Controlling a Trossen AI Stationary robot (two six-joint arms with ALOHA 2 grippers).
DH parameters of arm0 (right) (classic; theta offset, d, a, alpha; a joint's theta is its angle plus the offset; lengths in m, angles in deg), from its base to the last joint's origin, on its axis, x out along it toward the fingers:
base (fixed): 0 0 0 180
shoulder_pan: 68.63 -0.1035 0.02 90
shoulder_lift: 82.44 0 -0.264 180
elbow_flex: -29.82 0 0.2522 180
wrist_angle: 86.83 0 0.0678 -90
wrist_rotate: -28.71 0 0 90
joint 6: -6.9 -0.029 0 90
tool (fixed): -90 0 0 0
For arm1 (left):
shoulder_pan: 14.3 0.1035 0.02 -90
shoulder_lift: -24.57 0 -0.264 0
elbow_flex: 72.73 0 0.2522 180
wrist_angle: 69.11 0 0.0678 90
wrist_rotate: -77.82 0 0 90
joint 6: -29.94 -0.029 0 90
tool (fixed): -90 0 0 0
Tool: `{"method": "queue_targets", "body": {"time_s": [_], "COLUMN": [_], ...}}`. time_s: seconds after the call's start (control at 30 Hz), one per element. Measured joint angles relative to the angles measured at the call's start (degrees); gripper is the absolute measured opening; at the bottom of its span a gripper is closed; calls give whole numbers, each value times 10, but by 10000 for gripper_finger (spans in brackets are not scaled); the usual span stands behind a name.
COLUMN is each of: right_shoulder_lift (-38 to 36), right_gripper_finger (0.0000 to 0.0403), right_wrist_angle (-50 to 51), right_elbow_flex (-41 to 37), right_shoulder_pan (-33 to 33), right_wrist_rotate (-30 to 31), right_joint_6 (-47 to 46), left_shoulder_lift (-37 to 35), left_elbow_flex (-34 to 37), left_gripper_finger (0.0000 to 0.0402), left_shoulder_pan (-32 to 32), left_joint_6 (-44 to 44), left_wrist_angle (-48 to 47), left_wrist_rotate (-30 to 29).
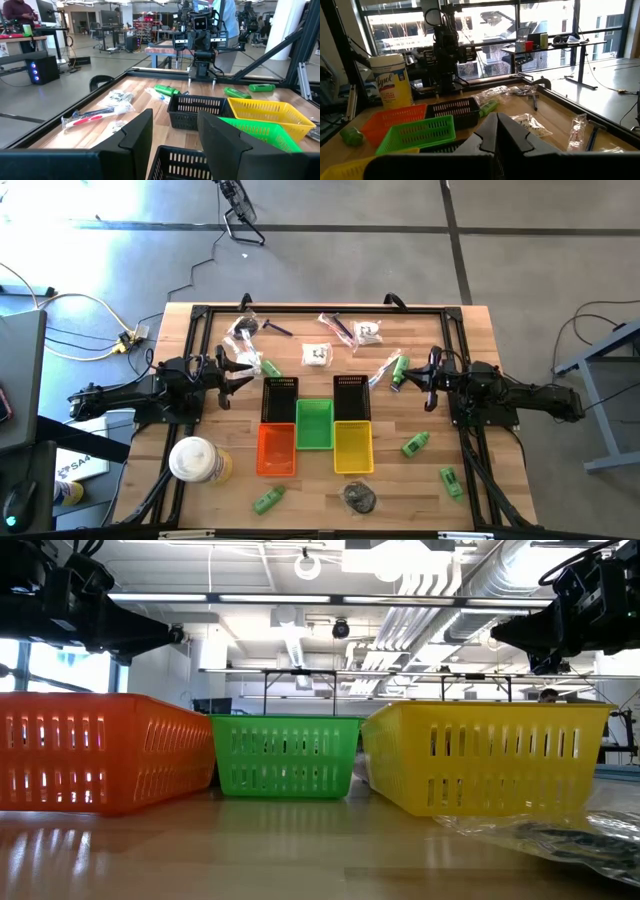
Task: Pick & Place Travel size toiletries
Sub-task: Put the green shampoo into the right black bin
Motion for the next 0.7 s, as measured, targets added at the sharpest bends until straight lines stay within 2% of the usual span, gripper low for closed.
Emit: {"method": "queue_targets", "body": {"time_s": [0.17, 0.37, 0.7], "right_shoulder_lift": [0, 10, 116], "right_gripper_finger": [2, 2, 3], "right_wrist_angle": [-11, -7, 2], "right_elbow_flex": [1, 3, 48], "right_shoulder_pan": [0, 0, 0], "right_wrist_rotate": [2, 45, 87], "right_joint_6": [-1, -18, -48], "left_shoulder_lift": [0, 0, 0], "left_elbow_flex": [0, 0, 0], "left_gripper_finger": [152, 152, 152], "left_shoulder_pan": [0, 0, 0], "left_joint_6": [0, -2, -2], "left_wrist_angle": [0, 0, 0], "left_wrist_rotate": [0, 0, 0]}}
